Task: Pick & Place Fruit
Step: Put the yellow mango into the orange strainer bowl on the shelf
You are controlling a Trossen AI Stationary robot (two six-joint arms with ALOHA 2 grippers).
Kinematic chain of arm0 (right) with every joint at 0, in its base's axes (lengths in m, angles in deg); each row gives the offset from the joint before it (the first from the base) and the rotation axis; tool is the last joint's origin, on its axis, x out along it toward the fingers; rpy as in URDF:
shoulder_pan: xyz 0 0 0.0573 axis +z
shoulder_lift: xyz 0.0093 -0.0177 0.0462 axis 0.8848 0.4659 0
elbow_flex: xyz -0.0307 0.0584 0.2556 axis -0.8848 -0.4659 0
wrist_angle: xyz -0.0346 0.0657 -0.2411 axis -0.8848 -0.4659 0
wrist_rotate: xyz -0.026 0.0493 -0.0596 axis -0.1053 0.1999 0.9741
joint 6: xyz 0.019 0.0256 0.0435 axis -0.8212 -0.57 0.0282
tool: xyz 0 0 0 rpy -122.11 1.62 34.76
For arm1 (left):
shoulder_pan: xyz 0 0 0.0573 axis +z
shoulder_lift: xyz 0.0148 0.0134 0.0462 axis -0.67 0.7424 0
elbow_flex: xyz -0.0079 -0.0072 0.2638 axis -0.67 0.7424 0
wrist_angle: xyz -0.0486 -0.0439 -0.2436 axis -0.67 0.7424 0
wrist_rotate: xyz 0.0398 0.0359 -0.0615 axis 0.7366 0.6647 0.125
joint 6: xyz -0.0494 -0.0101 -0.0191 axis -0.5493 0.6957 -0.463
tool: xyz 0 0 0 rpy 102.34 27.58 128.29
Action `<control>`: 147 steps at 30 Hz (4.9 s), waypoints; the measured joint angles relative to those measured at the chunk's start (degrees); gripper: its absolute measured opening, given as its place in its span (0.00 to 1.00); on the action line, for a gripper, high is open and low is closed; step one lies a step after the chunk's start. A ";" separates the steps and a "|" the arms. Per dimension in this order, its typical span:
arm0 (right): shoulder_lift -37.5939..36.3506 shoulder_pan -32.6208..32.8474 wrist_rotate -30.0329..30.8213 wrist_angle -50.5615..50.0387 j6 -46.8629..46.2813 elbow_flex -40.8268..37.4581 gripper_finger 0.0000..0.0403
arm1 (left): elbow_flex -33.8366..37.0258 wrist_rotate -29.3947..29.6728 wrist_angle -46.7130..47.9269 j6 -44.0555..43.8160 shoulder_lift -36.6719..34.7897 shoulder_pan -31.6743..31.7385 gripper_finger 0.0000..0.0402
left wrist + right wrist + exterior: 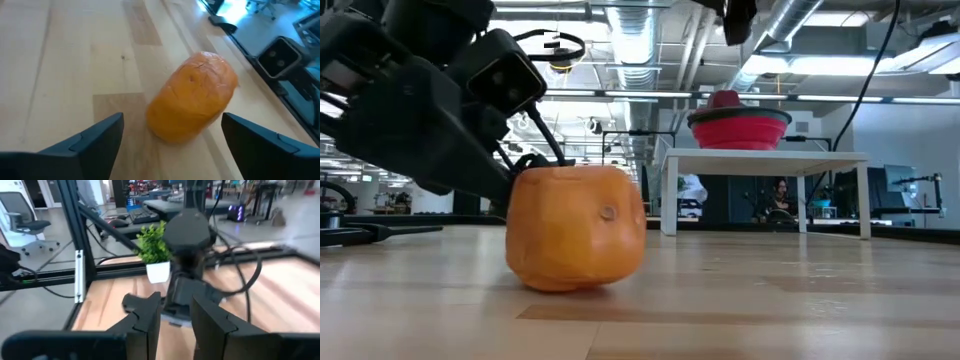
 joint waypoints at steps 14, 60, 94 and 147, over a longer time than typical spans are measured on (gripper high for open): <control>0.28 -0.74 -14.85 -16.11 -18.54 2.12 0.53 | 0.00 -1.81 -1.57 1.41 -0.02 0.40 0.78; 23.51 -1.16 -3.90 -68.34 -22.78 33.42 0.45 | 0.37 17.97 33.01 -0.47 -30.21 -3.47 0.70; -11.49 -6.73 0.60 25.50 -0.06 -29.08 0.47 | 18.07 25.68 -14.89 11.47 -31.67 -1.26 0.61; -0.05 -13.33 -14.76 -15.63 -6.56 -1.72 0.74 | 0.62 5.54 -0.03 7.40 -17.11 10.97 0.52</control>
